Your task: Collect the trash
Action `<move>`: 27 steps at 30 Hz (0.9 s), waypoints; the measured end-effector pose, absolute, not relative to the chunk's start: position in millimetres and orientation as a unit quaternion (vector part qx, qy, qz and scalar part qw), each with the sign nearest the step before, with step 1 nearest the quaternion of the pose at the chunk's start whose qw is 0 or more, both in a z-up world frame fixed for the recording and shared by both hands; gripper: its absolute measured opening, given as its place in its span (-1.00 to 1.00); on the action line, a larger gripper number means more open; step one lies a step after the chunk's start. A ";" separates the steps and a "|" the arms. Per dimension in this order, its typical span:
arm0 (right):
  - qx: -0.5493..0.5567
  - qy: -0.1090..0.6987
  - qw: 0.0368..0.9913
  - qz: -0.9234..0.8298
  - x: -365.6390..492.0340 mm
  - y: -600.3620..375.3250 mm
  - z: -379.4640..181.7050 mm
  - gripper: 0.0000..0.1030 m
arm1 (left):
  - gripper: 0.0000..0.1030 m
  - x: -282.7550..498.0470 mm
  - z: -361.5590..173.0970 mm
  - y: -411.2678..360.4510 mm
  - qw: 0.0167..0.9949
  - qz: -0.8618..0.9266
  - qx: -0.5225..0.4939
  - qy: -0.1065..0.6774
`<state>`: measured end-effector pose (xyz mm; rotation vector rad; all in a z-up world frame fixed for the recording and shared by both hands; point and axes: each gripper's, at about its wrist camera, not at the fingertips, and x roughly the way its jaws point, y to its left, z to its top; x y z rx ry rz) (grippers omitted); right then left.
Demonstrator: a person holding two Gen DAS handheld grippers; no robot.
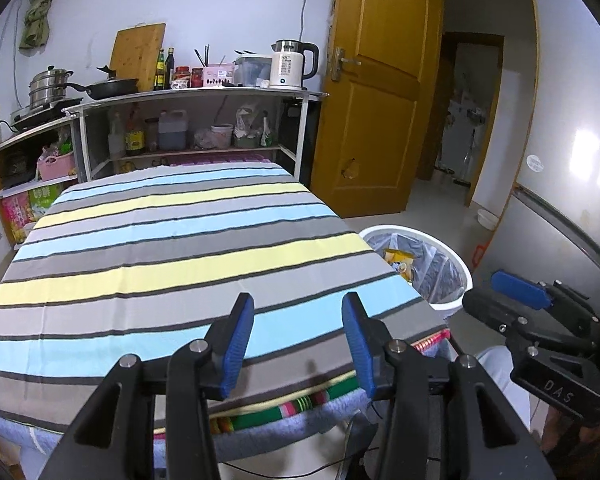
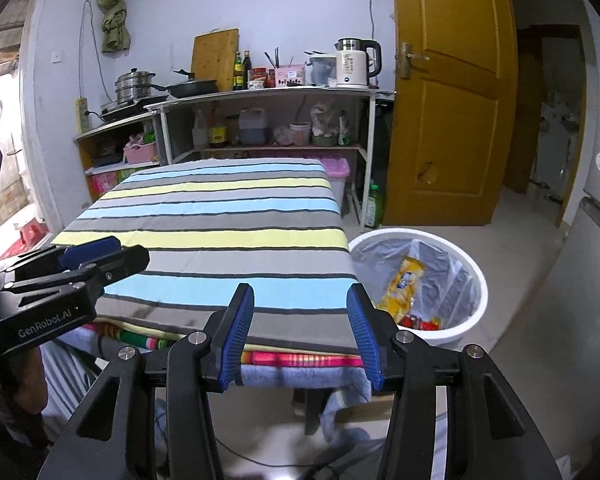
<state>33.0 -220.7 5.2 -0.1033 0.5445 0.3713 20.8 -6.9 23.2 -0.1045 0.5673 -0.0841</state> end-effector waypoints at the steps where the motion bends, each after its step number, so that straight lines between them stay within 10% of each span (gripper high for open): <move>1: -0.050 0.266 0.946 0.180 30.9 -221.6 5.4 -0.04 | -0.08 20.7 22.3 -8.2 0.958 -0.043 -0.051 0.280; 27: -0.042 0.268 0.949 0.160 25.1 -234.1 2.2 -0.04 | -0.07 17.6 23.2 -24.0 0.956 -0.067 -0.040 0.282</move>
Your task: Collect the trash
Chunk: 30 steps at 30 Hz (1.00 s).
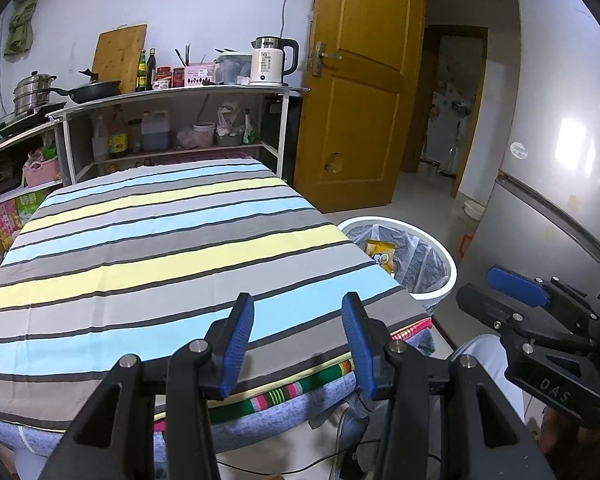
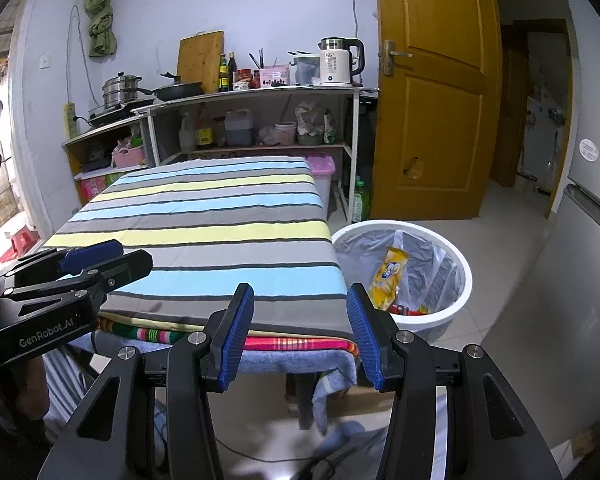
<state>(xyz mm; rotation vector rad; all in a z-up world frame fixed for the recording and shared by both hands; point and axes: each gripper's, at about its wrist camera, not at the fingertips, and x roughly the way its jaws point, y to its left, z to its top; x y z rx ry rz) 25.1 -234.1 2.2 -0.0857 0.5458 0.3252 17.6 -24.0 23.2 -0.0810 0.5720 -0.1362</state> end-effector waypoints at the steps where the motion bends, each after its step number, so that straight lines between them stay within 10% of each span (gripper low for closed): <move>1: -0.042 0.268 0.949 0.160 24.9 -234.1 1.8 -0.04 | -0.08 17.5 23.2 -24.7 0.956 -0.068 -0.039 0.282; 30: -0.043 0.272 0.948 0.161 22.9 -233.5 -2.0 -0.04 | -0.07 17.1 22.0 -24.8 0.955 -0.074 -0.040 0.285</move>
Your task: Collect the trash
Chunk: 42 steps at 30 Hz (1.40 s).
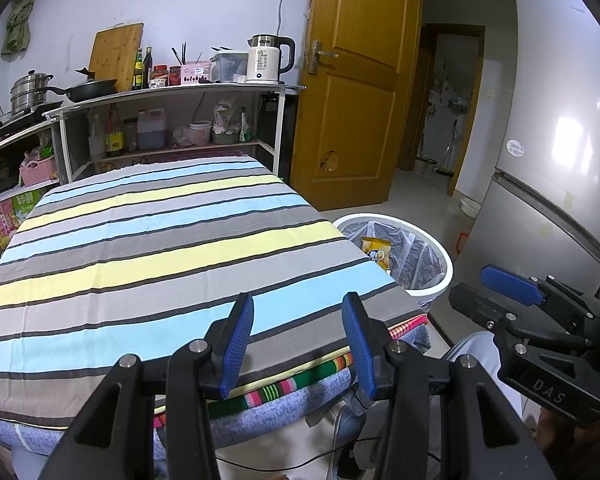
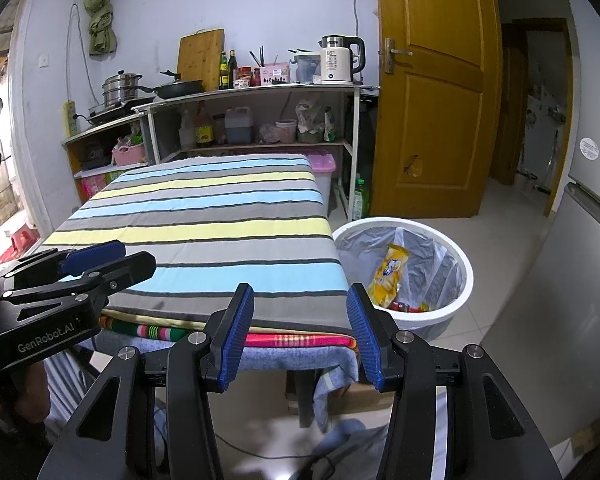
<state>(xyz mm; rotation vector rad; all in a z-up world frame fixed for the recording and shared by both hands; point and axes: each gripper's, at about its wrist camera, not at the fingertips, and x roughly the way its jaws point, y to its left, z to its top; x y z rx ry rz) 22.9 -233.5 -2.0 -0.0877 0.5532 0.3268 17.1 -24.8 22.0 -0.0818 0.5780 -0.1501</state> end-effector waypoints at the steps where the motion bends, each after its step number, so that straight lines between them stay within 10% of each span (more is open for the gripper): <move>1: -0.043 0.272 0.948 0.161 22.9 -233.6 -2.0 -0.04 | -0.07 16.9 21.9 -24.6 0.955 -0.074 -0.040 0.285; 42: -0.044 0.273 0.947 0.160 22.8 -233.8 -2.8 -0.04 | -0.07 17.2 19.7 -28.0 0.955 -0.075 -0.030 0.286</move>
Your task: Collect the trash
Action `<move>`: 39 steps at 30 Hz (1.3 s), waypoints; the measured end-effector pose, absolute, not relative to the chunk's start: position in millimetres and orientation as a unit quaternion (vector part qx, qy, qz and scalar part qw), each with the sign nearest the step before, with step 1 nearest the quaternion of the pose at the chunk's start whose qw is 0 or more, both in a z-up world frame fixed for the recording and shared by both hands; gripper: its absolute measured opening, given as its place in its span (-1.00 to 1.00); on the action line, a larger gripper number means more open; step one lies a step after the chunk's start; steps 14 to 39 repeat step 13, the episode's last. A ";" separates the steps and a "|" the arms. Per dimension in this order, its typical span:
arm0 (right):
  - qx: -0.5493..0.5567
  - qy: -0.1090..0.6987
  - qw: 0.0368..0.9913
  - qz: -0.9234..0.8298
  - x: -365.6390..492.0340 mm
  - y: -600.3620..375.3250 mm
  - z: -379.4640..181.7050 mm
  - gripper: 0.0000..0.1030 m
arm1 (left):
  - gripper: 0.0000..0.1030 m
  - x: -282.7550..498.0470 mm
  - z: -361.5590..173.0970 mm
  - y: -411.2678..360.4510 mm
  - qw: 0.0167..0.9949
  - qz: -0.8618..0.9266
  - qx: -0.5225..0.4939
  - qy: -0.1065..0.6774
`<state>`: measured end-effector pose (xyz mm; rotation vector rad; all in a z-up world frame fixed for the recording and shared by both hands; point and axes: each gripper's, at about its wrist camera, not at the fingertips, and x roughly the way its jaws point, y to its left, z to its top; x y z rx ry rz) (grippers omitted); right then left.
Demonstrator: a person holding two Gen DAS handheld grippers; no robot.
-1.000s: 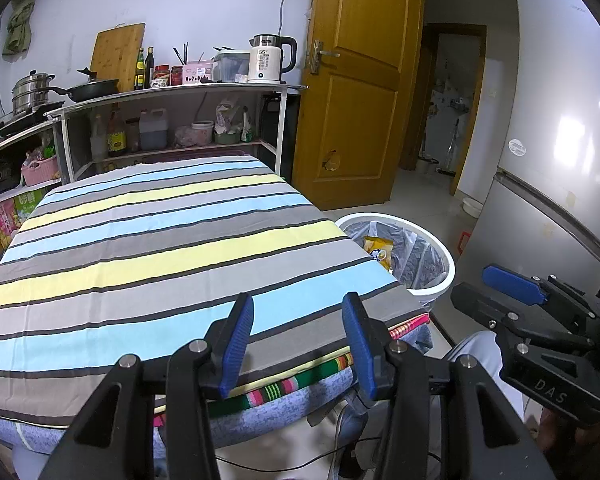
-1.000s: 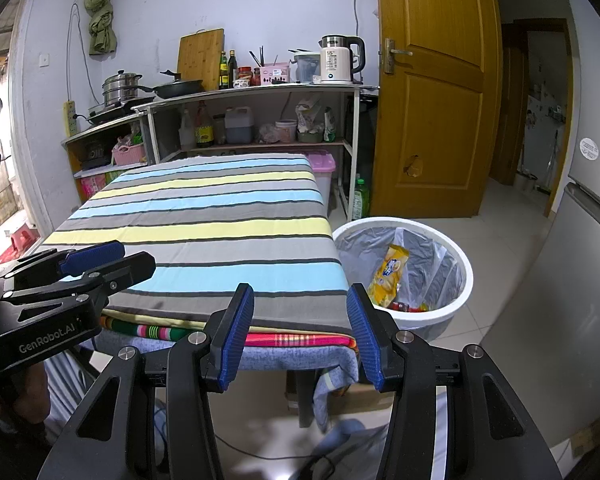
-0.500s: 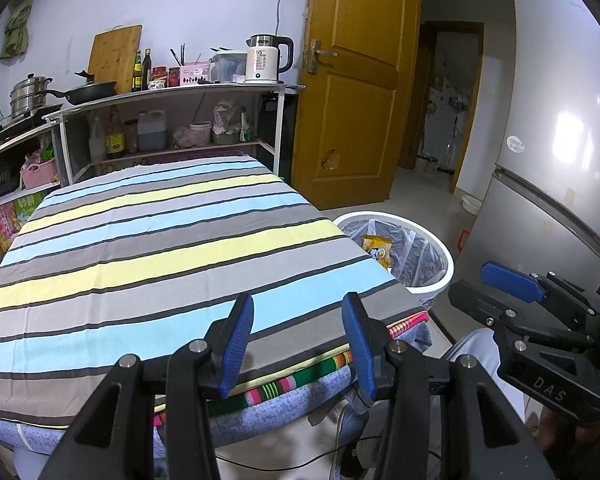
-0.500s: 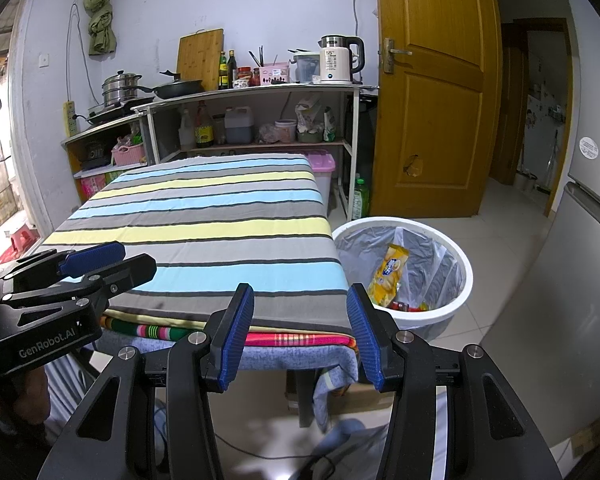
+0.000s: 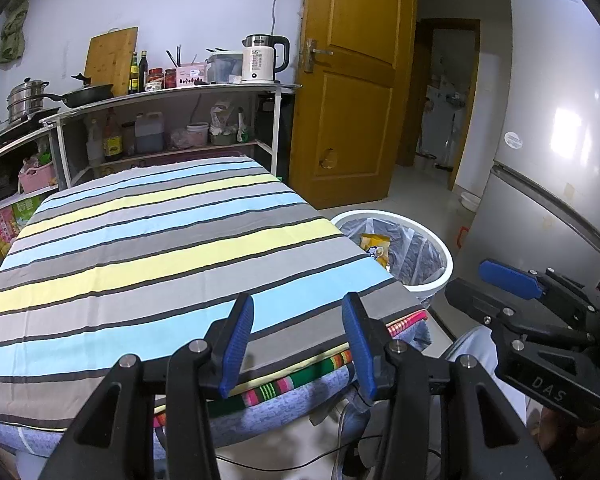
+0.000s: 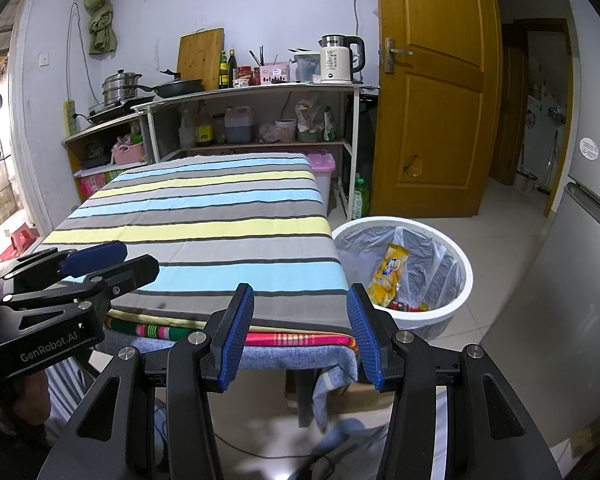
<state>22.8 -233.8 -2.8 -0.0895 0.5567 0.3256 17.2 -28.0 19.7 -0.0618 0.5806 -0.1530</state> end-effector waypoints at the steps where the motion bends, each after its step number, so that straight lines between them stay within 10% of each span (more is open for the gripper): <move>1: -0.044 0.274 0.947 0.160 22.8 -233.8 -2.9 -0.04 | -0.07 17.1 19.9 -29.1 0.955 -0.076 -0.030 0.286; 39: -0.044 0.275 0.947 0.160 23.9 -234.5 -3.7 -0.04 | -0.07 17.2 20.1 -31.1 0.955 -0.084 -0.025 0.284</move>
